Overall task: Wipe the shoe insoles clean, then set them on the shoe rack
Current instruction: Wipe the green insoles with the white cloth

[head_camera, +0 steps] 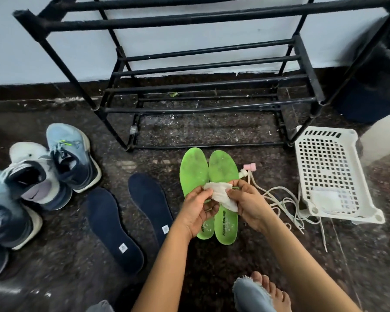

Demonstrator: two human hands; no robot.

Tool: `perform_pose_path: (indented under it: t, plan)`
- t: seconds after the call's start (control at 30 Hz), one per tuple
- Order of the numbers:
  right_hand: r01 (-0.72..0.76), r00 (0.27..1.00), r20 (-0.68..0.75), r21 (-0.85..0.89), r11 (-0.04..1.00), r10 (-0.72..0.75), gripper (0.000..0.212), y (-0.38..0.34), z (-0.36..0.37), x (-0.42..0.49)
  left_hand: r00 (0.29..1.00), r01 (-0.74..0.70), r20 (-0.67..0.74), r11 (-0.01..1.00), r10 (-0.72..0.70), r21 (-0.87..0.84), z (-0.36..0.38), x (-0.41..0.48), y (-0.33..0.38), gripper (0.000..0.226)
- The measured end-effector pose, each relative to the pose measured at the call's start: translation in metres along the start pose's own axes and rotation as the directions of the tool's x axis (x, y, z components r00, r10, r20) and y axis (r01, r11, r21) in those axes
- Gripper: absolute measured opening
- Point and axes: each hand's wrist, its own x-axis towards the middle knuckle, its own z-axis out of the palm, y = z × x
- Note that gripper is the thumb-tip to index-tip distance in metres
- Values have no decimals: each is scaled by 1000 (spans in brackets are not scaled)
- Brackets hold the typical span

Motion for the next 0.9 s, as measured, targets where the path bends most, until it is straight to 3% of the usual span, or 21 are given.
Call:
perform_pose_path:
  t: [0.17,0.3,0.57,0.7,0.8,0.9]
  plan:
    - [-75,997,-2,-16,997,75,1,13,12,4,997,-66,-34,994,63,-89,-20,1,0,11]
    - [-118,992,28,-58,991,120,9,14,13,5,995,-86,-51,995,84,-45,-24,1,-3,12]
    - [-24,995,-95,-125,992,12,10,17,10,3,987,-126,-75,973,143,194,-33,6,-3,9]
    - [9,986,-164,-143,990,-32,12,21,11,8,944,-215,-115,843,308,494,-41,13,-8,5]
    - [-61,995,-78,-52,997,57,11,21,10,9,941,-240,-93,834,326,497,-41,13,-10,8]
    - [-182,982,48,28,983,180,37,21,8,8,963,-214,-58,881,262,422,-41,12,-13,14]
